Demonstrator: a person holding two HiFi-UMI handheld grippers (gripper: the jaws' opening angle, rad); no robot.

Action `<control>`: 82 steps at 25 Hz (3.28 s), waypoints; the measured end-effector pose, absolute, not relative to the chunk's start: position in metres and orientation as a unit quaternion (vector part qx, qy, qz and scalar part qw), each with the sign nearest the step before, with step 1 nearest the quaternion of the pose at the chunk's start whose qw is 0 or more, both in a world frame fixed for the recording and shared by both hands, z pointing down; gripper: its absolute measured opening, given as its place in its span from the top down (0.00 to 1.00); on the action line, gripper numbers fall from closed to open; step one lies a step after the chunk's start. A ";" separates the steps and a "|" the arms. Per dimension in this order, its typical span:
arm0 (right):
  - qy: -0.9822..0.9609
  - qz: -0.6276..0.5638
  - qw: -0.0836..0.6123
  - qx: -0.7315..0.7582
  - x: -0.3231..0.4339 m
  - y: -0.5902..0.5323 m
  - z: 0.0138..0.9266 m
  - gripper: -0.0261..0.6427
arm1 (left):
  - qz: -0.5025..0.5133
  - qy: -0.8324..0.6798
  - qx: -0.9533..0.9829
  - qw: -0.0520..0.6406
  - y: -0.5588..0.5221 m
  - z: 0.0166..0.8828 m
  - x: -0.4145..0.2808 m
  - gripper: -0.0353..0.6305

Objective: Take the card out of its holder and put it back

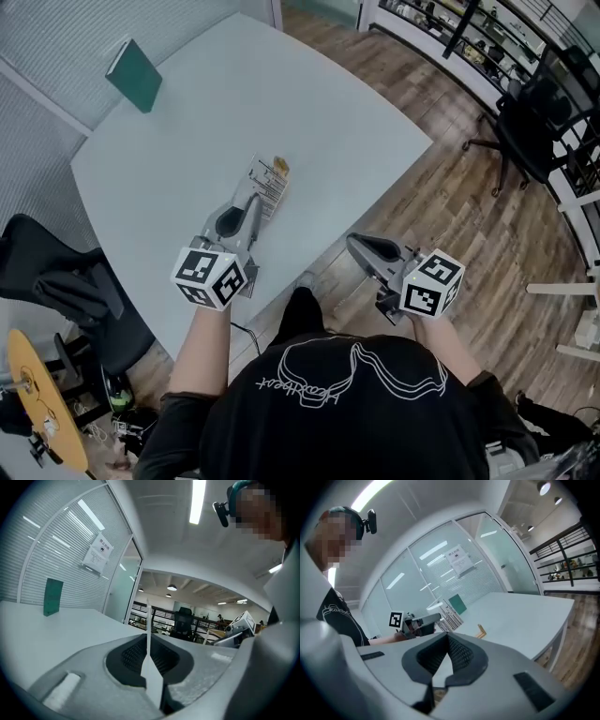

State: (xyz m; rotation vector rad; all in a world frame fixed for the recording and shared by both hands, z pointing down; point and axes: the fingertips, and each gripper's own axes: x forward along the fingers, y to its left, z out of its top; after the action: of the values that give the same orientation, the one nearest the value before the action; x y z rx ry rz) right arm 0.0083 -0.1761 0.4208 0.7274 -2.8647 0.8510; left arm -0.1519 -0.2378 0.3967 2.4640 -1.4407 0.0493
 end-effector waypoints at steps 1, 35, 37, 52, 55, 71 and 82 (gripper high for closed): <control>-0.936 0.270 0.022 0.225 0.009 -0.168 0.412 0.95 | 0.015 -0.498 0.852 0.159 -0.224 0.396 -0.145 0.91; -0.965 0.194 0.024 0.175 0.049 -0.007 0.361 0.95 | 0.027 -0.476 0.858 0.189 0.009 0.356 -0.032 0.91; -0.965 0.193 0.025 0.177 0.050 -0.006 0.362 0.95 | 0.029 -0.477 0.858 0.189 0.008 0.358 -0.032 0.91; -0.957 0.224 0.026 0.184 0.016 -0.053 0.370 0.95 | 0.035 -0.480 0.857 0.185 -0.054 0.352 -0.075 0.91; -0.955 0.227 0.024 0.189 0.009 -0.074 0.370 0.95 | 0.042 -0.481 0.857 0.181 -0.081 0.349 -0.088 0.91; -0.940 0.262 0.040 0.217 -0.024 -0.166 0.396 0.95 | 0.063 -0.489 0.858 0.144 -0.217 0.363 -0.146 0.91; -0.923 0.293 0.051 0.245 -0.023 -0.213 0.424 0.95 | 0.066 -0.497 0.854 0.139 -0.292 0.401 -0.171 0.91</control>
State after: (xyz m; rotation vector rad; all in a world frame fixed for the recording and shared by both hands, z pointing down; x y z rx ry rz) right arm -0.0233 -0.2129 0.4244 0.7450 -2.8089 0.8911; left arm -0.1705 -0.2918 0.4007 2.4679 -1.4363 0.1893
